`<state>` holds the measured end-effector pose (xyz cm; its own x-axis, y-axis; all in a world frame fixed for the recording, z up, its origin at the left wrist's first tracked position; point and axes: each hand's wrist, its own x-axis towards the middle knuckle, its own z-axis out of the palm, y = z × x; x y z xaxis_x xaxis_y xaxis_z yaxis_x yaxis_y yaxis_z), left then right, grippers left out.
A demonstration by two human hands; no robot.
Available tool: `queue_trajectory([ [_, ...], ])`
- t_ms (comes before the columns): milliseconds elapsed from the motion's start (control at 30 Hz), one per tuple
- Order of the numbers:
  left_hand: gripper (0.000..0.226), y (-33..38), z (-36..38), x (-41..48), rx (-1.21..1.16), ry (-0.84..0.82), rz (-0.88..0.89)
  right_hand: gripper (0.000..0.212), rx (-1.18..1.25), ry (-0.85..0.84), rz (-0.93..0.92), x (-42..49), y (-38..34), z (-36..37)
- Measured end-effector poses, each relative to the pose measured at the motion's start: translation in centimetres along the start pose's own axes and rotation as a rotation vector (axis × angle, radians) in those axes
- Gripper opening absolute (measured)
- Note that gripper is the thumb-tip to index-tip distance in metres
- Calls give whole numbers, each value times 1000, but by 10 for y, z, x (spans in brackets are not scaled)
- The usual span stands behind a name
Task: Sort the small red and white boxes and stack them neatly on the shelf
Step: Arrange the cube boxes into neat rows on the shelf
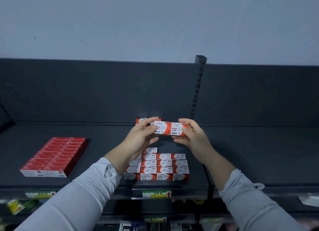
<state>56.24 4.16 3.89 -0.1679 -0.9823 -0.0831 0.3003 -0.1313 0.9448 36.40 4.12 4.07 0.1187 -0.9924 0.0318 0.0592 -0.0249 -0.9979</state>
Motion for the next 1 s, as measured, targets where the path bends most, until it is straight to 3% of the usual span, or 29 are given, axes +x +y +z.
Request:
queue_trajectory([
  [267,29,-1,-2,11,248,-37,-7,31,-159,32,-1,6,8,-5],
  [500,42,-13,-7,27,788,-67,41,23,-282,-13,3,14,20,-11],
  [767,20,-29,-10,47,997,-125,145,25,-446,-34,34,27,37,-22],
  [1000,28,-45,-13,66,1179,-145,162,24,-544,-20,65,37,56,-25],
])
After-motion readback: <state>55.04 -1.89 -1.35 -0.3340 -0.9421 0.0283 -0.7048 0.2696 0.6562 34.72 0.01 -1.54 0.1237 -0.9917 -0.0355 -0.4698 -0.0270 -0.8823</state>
